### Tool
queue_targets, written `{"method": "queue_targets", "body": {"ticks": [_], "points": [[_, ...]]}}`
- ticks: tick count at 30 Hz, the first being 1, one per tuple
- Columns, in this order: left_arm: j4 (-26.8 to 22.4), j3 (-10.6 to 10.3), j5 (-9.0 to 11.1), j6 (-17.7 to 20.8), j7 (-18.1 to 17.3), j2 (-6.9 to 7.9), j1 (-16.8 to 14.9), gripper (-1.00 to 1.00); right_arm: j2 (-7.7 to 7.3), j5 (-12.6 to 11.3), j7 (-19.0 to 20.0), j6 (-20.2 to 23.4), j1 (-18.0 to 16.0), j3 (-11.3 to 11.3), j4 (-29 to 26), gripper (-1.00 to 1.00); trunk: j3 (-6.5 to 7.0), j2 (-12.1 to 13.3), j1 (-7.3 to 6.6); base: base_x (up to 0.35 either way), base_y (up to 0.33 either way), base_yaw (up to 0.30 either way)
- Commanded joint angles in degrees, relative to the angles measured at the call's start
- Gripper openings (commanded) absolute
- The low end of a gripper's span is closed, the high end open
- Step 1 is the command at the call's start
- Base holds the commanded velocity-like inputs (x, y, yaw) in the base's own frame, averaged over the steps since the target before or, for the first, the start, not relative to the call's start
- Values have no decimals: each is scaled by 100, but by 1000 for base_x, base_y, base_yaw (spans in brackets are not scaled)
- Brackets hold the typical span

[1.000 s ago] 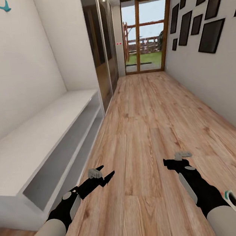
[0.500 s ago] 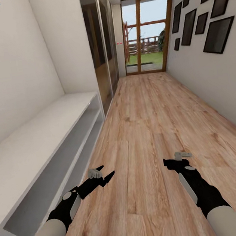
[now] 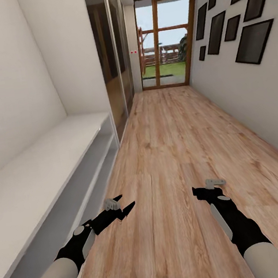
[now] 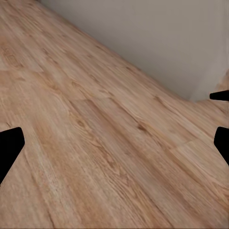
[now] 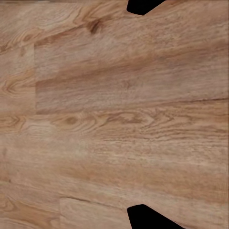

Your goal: Pick up the two gym shoes and the two sandals from the corridor floor and place them onto the hallstand (shoe rack) in the corridor, making sure they are on the rack and not on the floor. Arrange them so the two gym shoes are next to each other and the two sandals are next to each other.

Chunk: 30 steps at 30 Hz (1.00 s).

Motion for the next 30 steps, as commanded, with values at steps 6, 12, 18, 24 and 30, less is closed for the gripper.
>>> {"method": "queue_targets", "body": {"ticks": [6, 12, 18, 24, 30], "points": [[6, 9, 16, -20, -27, 1, -6, 100, -1, -61, -37, 23, -3, 9, -5, 100, -5, -2, 2, 308, 171, -248], [6, 9, 17, -18, -27, -2, -6, 100, -1, -60, -37, 23, -3, 9, -5, 100, -5, -2, 2, 336, 78, -251], [6, 9, 16, -17, -27, -3, -6, 100, -1, -60, -37, 23, -3, 9, -9, 100, -5, -2, 2, 346, 10, -251], [6, 5, 16, -19, -27, -4, -4, 100, -1, -61, -37, 23, -3, 9, -7, 100, -5, -2, 2, 348, 1, -251], [6, 9, 24, -19, -27, 0, -5, 100, -1, -60, -37, 23, -3, 9, -8, 100, -5, -2, 2, 348, 0, -106]]}}
